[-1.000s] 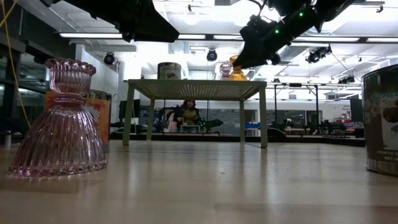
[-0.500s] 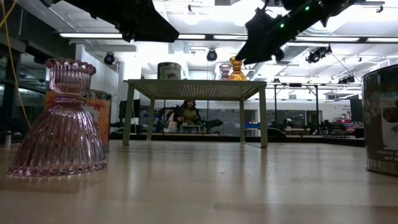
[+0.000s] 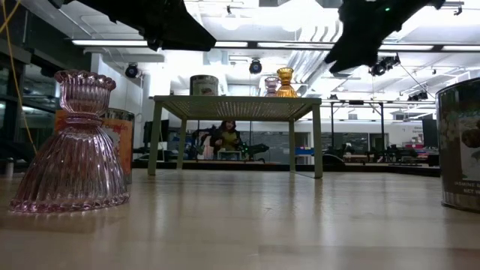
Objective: Pick & Place candle stick holders
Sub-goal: Put the bottom silver scented candle on the shelf
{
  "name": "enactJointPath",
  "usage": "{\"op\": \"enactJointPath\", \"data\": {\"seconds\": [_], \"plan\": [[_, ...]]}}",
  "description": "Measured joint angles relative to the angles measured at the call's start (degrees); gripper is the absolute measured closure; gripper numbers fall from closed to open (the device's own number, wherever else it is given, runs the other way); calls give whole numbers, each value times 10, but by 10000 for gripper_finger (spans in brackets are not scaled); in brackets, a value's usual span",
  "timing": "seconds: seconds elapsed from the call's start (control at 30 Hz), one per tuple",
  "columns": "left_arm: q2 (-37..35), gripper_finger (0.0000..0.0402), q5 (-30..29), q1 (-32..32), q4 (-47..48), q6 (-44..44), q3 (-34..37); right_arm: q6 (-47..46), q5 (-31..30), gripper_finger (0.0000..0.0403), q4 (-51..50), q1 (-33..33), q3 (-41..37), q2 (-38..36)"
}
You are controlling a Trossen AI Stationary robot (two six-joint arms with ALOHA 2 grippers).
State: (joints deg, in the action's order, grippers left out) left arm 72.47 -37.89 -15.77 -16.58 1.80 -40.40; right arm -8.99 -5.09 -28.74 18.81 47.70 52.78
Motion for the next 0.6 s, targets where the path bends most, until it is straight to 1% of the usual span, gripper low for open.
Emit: {"op": "enactJointPath", "data": {"seconds": [0.17, 0.4, 0.6], "plan": [[0, 247, 0, 0, 0, 1, 0, -12, 27, 160, -57, -41, 0, -36], [0, 247, 0, 0, 0, 1, 0, -39, 20, 160, -112, -133, 0, -56], [0, 247, 45, 0, 0, 1, 0, -67, 19, 160, -136, -221, 0, -54]]}}
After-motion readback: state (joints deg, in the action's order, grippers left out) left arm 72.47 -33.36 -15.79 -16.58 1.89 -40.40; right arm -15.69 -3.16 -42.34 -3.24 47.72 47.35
